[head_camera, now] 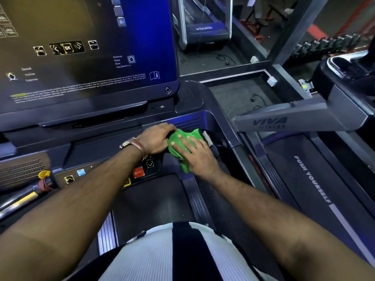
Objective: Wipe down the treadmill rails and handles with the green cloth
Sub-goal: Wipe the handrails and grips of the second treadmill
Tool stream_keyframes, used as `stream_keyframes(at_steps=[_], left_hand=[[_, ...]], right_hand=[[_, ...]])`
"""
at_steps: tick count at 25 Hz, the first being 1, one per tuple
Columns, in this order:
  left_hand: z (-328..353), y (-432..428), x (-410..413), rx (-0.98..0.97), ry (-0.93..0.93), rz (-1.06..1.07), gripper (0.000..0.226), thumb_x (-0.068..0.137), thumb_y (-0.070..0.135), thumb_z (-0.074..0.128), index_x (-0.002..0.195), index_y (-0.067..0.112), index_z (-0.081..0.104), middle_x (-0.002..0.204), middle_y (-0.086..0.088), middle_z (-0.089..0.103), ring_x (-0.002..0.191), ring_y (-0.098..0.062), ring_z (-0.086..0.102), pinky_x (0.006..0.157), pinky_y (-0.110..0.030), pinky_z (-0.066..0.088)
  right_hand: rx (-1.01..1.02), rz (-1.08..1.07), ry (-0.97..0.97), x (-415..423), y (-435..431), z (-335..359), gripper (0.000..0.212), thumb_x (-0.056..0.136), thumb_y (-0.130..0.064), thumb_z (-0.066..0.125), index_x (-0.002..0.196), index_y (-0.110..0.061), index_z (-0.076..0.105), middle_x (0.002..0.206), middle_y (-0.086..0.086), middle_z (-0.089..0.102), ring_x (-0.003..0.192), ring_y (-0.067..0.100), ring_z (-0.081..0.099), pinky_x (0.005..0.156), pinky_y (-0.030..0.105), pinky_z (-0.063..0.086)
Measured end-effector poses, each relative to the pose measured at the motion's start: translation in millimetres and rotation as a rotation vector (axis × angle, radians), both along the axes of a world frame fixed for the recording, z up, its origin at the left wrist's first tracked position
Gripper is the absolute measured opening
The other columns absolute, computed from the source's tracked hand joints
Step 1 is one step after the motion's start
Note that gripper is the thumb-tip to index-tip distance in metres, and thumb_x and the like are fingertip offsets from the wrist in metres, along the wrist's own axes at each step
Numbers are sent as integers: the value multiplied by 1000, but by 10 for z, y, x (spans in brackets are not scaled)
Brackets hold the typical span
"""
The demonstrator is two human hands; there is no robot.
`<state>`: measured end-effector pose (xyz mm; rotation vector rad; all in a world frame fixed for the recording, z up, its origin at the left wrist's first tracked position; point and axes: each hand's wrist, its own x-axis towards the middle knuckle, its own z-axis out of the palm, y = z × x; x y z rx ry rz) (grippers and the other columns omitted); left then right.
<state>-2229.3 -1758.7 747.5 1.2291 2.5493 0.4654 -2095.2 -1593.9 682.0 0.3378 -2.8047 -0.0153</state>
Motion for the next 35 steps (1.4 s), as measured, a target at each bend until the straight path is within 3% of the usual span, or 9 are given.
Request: stream_keyframes(at_steps=[5, 9, 16, 18, 22, 24, 28, 31, 35], left_hand=[[13, -17, 16, -186, 131, -107, 50, 77, 31, 41, 123, 20, 58, 113, -11, 68, 103, -31, 60, 87, -35, 47], [25, -21, 15, -172, 188, -163, 47, 75, 38, 34, 104, 22, 68, 95, -7, 71, 91, -29, 62, 78, -35, 48], [-8, -31, 8, -164, 209, -156, 42, 79, 39, 37, 103, 24, 68, 94, -5, 71, 89, -27, 63, 77, -32, 48], [-17, -29, 0, -158, 210, -159, 41, 80, 39, 38, 103, 23, 68, 95, -5, 71, 90, -26, 63, 77, -32, 48], [-51, -32, -4, -144, 217, -174, 42, 78, 39, 37, 102, 24, 68, 95, -5, 71, 91, -27, 64, 77, -32, 48], [-44, -25, -7, -146, 229, -171, 45, 76, 39, 36, 104, 24, 68, 97, -6, 72, 92, -28, 64, 78, -32, 47], [-35, -14, -11, -161, 231, -163, 52, 73, 41, 32, 108, 25, 68, 102, -7, 71, 96, -29, 63, 81, -33, 49], [-41, -19, 11, -159, 237, -144, 52, 72, 40, 33, 105, 20, 67, 101, -11, 71, 95, -32, 63, 81, -34, 50], [-20, -15, 21, -142, 232, -121, 47, 71, 38, 34, 97, 15, 65, 94, -15, 70, 90, -35, 63, 76, -36, 48]], right_hand=[[-27, -144, -4, 329, 427, -61, 70, 76, -9, 34, 144, -17, 46, 145, 16, 48, 122, 41, 53, 100, 48, 48], [26, -365, -103, 364, 357, -24, 73, 74, 4, 56, 145, 0, 39, 143, 29, 45, 125, 45, 50, 102, 50, 47], [-421, -534, -134, 557, 122, -19, 70, 80, 11, 46, 148, 0, 34, 150, 21, 40, 138, 34, 42, 113, 40, 37], [-707, -692, -29, 684, 12, 15, 65, 76, 10, 62, 139, -2, 51, 130, 20, 61, 116, 32, 62, 98, 33, 47], [-2302, -1057, 107, 773, -163, -51, 27, 90, -4, 49, 86, -10, 76, 79, 11, 74, 71, 28, 72, 58, 29, 57], [-2633, -1019, 89, 597, -28, -156, 37, 94, -6, 36, 78, -7, 69, 69, 11, 72, 59, 26, 70, 53, 31, 58], [-2587, -906, 53, 101, -165, 112, 23, 81, 6, 39, 72, -4, 59, 62, 12, 67, 55, 24, 67, 52, 33, 58], [-2538, -724, -285, 20, -537, 148, 26, 67, -9, 44, 75, -2, 67, 70, 16, 70, 62, 28, 69, 56, 31, 58], [-2231, -705, -658, 50, -643, 246, 36, 62, 8, 37, 87, 2, 63, 73, 15, 66, 64, 27, 66, 59, 29, 56]])
